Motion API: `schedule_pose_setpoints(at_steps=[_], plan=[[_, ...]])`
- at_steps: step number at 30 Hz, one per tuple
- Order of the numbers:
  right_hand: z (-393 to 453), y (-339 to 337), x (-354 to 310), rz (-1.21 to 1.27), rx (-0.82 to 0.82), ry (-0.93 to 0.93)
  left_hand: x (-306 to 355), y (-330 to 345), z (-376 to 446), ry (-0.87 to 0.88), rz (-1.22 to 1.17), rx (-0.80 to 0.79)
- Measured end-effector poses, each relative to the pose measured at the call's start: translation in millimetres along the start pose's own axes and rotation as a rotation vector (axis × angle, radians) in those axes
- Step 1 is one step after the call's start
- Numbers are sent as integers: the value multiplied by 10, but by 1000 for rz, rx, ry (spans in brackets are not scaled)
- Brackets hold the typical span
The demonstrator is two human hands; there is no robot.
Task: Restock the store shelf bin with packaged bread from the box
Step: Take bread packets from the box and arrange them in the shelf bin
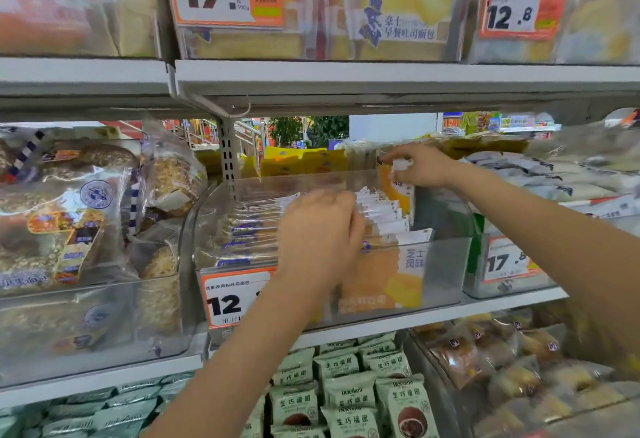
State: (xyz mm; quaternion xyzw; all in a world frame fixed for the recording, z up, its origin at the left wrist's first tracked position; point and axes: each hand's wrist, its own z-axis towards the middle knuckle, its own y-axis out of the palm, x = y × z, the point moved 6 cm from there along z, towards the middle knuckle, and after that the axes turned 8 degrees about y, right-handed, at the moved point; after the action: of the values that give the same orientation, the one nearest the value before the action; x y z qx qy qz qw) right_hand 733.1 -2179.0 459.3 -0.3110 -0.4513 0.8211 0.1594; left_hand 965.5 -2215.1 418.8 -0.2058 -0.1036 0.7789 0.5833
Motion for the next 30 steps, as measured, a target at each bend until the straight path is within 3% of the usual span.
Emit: schedule_pose_setpoints(at_steps=[2, 6, 14, 20, 26, 30], plan=[[12, 2, 20, 31, 37, -25, 37, 260, 359, -55, -84, -239], [36, 7, 77, 33, 85, -42, 60, 1040, 865, -204, -350, -571], [164, 69, 145, 18, 146, -67, 201, 1886, 1006, -287, -384, -1061], [168, 101, 143, 45, 111, -55, 217, 1893, 1029, -244, -308, -1101], [69, 42, 129, 94, 100, -55, 198, 1935, 1048, -141, -165, -1032], [61, 52, 74, 130, 72, -62, 125, 1812, 1192, -154, -159, -834]])
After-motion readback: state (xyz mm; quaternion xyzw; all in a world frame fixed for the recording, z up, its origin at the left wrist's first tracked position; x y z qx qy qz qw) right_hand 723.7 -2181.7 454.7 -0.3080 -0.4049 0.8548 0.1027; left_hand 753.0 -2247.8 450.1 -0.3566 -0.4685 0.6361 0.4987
